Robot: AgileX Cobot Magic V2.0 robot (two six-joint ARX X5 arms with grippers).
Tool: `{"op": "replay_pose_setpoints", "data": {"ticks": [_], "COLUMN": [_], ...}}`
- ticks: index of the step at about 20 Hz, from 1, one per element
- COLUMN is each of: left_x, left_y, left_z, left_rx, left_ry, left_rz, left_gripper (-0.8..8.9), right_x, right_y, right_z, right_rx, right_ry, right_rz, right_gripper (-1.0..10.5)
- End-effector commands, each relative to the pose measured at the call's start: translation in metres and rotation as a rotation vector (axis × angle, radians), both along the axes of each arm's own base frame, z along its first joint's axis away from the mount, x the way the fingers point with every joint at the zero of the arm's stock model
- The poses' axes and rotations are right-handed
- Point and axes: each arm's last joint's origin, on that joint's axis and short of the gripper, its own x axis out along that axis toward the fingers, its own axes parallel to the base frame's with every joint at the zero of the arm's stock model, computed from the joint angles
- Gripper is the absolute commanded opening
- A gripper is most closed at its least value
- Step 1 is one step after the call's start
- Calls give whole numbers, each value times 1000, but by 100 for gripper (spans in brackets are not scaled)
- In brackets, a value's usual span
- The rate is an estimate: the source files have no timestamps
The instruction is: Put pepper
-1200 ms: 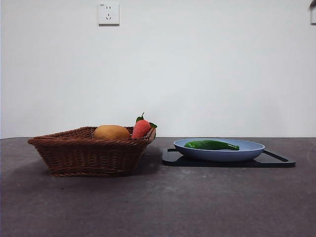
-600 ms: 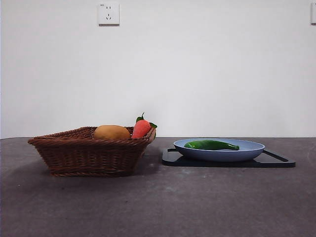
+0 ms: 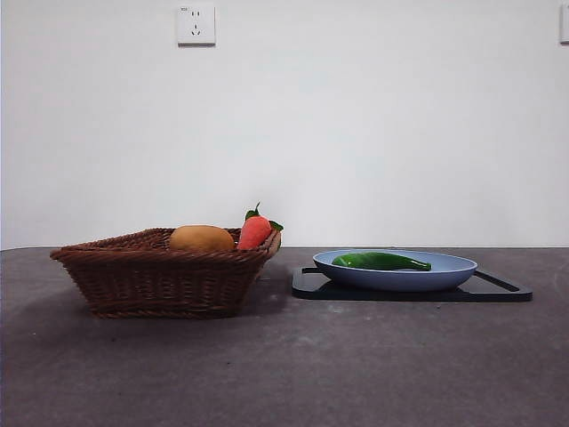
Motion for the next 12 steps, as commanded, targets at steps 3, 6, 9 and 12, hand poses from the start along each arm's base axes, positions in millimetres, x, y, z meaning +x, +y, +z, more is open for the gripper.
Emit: {"op": "replay_pose_setpoints", "data": {"ticks": [3, 6, 9, 12], "left_x": [0, 1, 8, 4], "left_y": [-3, -2, 17, 58], "left_z": [5, 6, 22, 53], "left_rx": [-10, 29, -6, -103], "left_ry": [-20, -66, -221, -472], "left_rz": [-14, -23, 70, 203], "left_gripper": [8, 8, 8, 8], "right_x": [-1, -1, -1, -1], "right_y": [0, 0, 0, 0], "right_z": [4, 4, 4, 4], "right_rx": [-1, -1, -1, -1], "right_ry": [0, 0, 0, 0], "right_rz": [3, 3, 3, 3], "right_gripper": [11, 11, 11, 11]}}
